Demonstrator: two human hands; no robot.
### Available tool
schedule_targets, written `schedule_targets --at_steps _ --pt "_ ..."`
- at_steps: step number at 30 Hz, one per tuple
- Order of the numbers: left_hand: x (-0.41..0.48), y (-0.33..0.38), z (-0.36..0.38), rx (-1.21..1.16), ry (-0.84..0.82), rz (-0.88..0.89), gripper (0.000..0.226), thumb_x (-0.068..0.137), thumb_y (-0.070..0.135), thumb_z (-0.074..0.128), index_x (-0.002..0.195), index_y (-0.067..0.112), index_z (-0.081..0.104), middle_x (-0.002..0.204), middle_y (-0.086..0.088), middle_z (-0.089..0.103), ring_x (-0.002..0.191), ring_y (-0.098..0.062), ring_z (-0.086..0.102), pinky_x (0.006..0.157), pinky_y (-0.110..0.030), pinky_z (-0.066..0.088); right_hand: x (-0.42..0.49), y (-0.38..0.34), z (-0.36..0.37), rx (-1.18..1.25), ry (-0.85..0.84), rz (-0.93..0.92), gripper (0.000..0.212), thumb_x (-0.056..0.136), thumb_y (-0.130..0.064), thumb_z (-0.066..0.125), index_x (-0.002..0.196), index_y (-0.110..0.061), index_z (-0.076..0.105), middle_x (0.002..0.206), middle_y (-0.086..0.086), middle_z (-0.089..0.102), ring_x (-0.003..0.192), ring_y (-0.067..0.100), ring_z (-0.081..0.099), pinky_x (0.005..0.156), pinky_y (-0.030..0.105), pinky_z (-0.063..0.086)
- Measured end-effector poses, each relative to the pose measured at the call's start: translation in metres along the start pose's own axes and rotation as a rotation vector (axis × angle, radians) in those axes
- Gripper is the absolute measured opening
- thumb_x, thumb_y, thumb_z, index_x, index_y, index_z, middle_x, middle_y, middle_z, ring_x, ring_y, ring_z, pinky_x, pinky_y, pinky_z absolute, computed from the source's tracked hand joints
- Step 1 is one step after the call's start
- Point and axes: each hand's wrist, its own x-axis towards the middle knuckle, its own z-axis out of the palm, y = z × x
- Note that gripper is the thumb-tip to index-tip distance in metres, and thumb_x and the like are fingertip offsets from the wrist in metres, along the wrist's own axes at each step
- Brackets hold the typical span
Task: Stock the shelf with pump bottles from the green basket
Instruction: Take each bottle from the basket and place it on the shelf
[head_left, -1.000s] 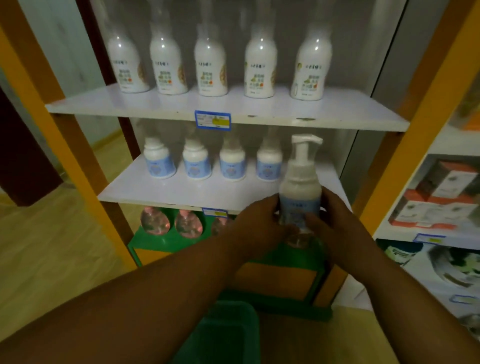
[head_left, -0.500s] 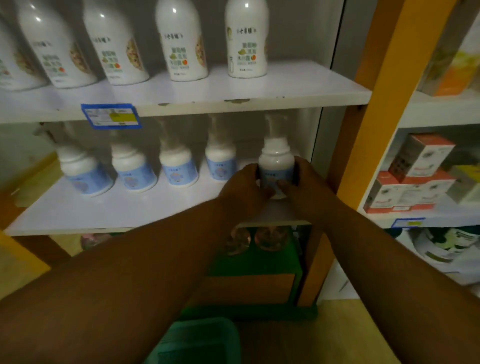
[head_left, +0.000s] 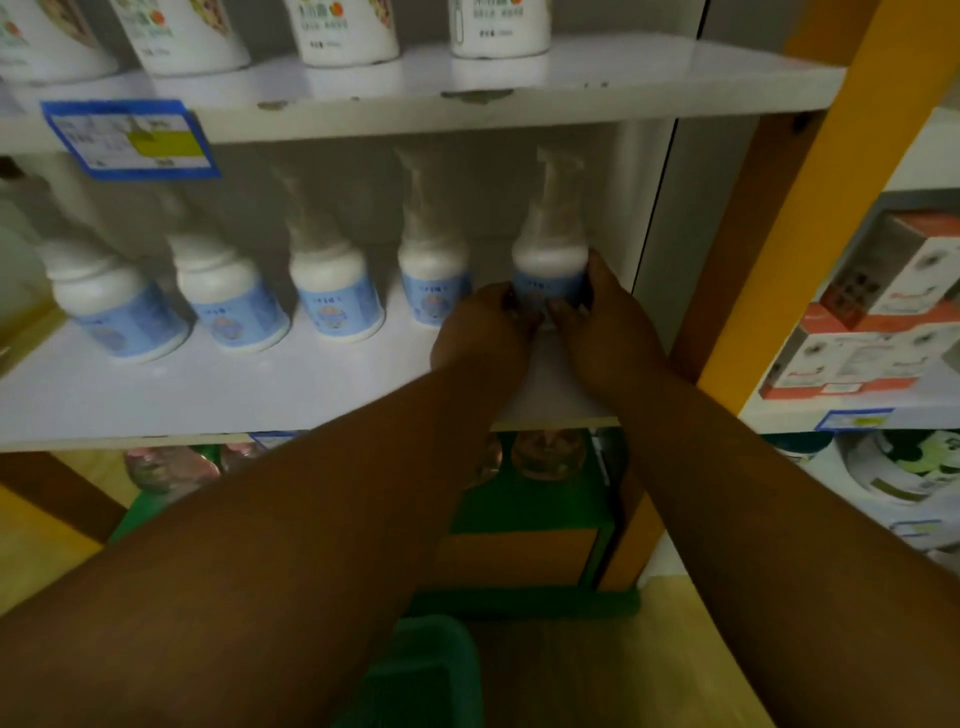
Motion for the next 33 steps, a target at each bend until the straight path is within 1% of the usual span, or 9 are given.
schedule_targets --at_steps 4,9,12,13,17,22,25,29,33 --pt "0.002 0.001 0.003 0.032 0.032 -0.031 0.037 0.093 0.042 0.055 0.126 0.026 0.059 0.121 0.0 0.066 0.107 -0.023 0.062 0.088 -0.038 0.048 0.002 -0.001 0.006 -0.105 0.052 0.031 0.066 0.098 -0.034 0.057 0.154 -0.03 0.024 0.146 -0.002 0.051 0.131 0.021 0.051 0.103 0.039 0.045" --pt "-0.001 0.002 0.006 0.058 0.069 -0.01 0.036 0.093 0.044 0.052 0.125 0.03 0.058 0.122 0.003 0.065 0.106 -0.022 0.061 0.079 -0.033 0.042 0.003 0.0 0.007 -0.145 0.068 0.037 0.07 0.098 -0.038 0.057 0.157 -0.025 0.02 0.148 0.0 0.049 0.132 0.019 0.051 0.104 0.033 0.044" --pt "-0.003 0.002 0.006 0.071 0.074 -0.006 0.036 0.093 0.045 0.051 0.126 0.032 0.057 0.121 0.004 0.065 0.105 -0.022 0.062 0.083 -0.037 0.048 0.001 0.001 0.008 -0.13 0.09 0.011 0.069 0.098 -0.037 0.058 0.156 -0.024 0.024 0.147 -0.001 0.05 0.131 0.017 0.051 0.101 0.024 0.042" --pt "-0.003 0.003 0.006 0.081 0.069 -0.003 0.036 0.093 0.046 0.05 0.127 0.033 0.056 0.121 0.003 0.065 0.106 -0.023 0.062 0.085 -0.039 0.049 0.001 0.001 0.008 -0.126 0.092 0.007 0.068 0.098 -0.036 0.058 0.156 -0.024 0.025 0.147 -0.001 0.051 0.131 0.017 0.051 0.101 0.025 0.042" --pt "-0.006 0.003 0.006 0.094 0.067 0.008 0.035 0.094 0.045 0.049 0.126 0.033 0.056 0.121 0.004 0.065 0.105 -0.022 0.062 0.086 -0.04 0.051 -0.001 0.002 0.007 -0.11 0.071 0.008 0.066 0.099 -0.032 0.056 0.156 -0.024 0.023 0.149 -0.001 0.049 0.133 0.018 0.05 0.106 0.038 0.045" --pt "-0.007 0.002 0.007 0.109 0.089 0.022 0.034 0.095 0.041 0.048 0.127 0.032 0.055 0.119 0.004 0.065 0.105 -0.021 0.062 0.084 -0.037 0.05 -0.003 0.0 0.007 -0.121 0.085 0.01 0.065 0.099 -0.031 0.056 0.156 -0.025 0.024 0.147 -0.002 0.051 0.131 0.018 0.052 0.104 0.036 0.045" --pt "-0.007 0.001 0.009 0.122 0.11 0.004 0.035 0.097 0.039 0.045 0.13 0.032 0.052 0.121 0.003 0.064 0.107 -0.022 0.061 0.078 -0.033 0.044 -0.004 -0.001 0.008 -0.126 0.091 0.007 0.063 0.1 -0.032 0.055 0.155 -0.027 0.025 0.144 -0.001 0.054 0.128 0.019 0.054 0.102 0.039 0.047" --pt "-0.004 -0.002 0.01 0.113 0.103 -0.022 0.039 0.096 0.035 0.045 0.135 0.031 0.047 0.127 0.002 0.062 0.112 -0.023 0.06 0.08 -0.033 0.041 -0.003 -0.002 0.009 -0.139 0.081 0.042 0.064 0.1 -0.032 0.054 0.155 -0.027 0.024 0.144 0.0 0.054 0.127 0.021 0.055 0.101 0.041 0.048" --pt "-0.004 -0.004 0.012 0.115 0.103 -0.023 0.04 0.094 0.034 0.048 0.134 0.031 0.047 0.128 0.002 0.061 0.113 -0.022 0.059 0.084 -0.034 0.042 -0.003 -0.003 0.008 -0.122 0.072 0.047 0.065 0.1 -0.03 0.055 0.156 -0.025 0.023 0.144 0.001 0.054 0.127 0.021 0.055 0.102 0.039 0.048"
